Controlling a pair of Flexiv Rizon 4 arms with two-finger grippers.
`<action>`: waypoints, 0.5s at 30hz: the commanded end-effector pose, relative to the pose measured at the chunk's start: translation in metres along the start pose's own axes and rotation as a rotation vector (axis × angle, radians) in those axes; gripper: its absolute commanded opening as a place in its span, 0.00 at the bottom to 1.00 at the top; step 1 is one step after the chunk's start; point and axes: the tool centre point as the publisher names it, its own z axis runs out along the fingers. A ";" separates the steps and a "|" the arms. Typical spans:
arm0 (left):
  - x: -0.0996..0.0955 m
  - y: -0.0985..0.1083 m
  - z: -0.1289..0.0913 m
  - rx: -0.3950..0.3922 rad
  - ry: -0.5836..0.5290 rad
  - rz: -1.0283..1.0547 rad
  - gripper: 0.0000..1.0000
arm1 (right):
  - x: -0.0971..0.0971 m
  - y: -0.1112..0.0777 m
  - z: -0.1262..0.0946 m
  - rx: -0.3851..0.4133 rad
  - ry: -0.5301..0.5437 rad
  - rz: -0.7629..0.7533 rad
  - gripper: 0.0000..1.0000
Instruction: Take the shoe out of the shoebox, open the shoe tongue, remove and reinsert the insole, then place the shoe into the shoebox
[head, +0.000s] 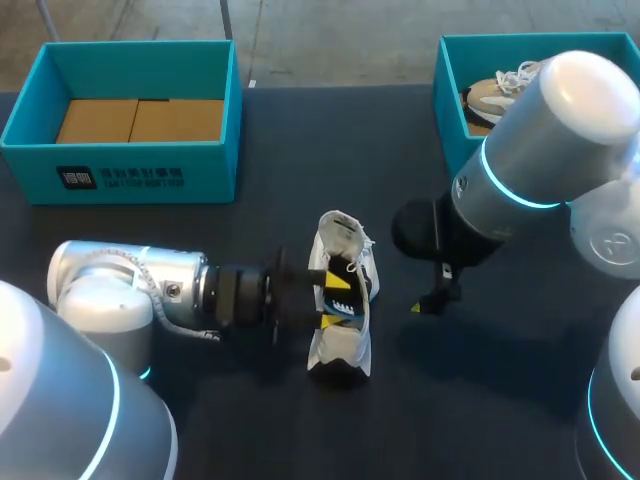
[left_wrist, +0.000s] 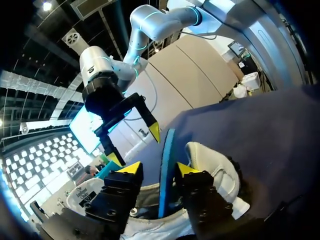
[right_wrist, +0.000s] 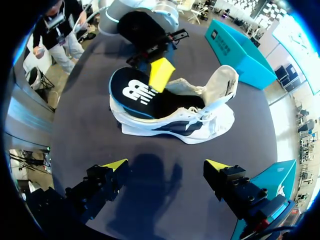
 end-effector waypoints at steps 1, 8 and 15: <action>0.007 -0.003 -0.002 -0.005 0.010 -0.003 0.00 | 0.000 0.000 0.001 -0.001 -0.001 -0.001 1.00; 0.007 0.012 -0.003 -0.020 0.048 -0.005 0.00 | 0.000 0.000 0.001 -0.001 -0.001 -0.001 1.00; 0.004 0.033 0.000 -0.039 0.082 0.006 0.00 | 0.000 0.000 0.001 -0.001 -0.001 -0.001 1.00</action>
